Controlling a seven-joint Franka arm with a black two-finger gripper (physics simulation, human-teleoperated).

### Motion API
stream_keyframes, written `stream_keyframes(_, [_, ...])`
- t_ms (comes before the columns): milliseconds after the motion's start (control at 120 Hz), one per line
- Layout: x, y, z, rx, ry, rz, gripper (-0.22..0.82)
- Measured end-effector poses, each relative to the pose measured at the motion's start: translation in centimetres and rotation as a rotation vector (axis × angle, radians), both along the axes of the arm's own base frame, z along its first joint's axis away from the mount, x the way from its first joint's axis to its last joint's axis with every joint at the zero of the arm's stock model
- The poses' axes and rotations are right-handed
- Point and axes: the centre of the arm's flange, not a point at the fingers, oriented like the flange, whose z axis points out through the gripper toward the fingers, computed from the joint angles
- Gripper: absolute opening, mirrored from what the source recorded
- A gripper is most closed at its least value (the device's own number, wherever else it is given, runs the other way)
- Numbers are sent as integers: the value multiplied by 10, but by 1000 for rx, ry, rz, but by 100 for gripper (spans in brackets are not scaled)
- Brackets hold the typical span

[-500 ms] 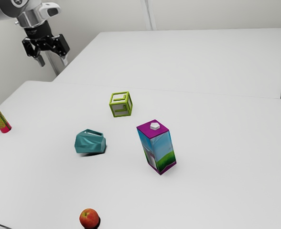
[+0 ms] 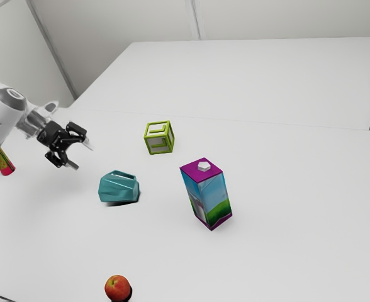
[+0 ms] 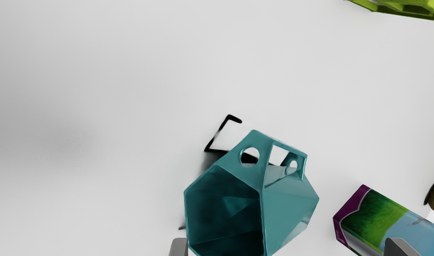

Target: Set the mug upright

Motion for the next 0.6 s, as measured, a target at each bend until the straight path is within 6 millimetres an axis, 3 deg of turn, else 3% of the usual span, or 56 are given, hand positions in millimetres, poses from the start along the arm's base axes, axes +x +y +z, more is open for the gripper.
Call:
stream_keyframes(100, [-16, -8, -51, -127, -72, 40, 60])
stream_keyframes(233, [-30, -16, -78, -184, -178, 36, 60])
stream_keyframes(458, [-50, -30, -75, -228, -341, -24, 60])
stream_keyframes(600, [-52, -35, -79, -237, -413, -54, 60])
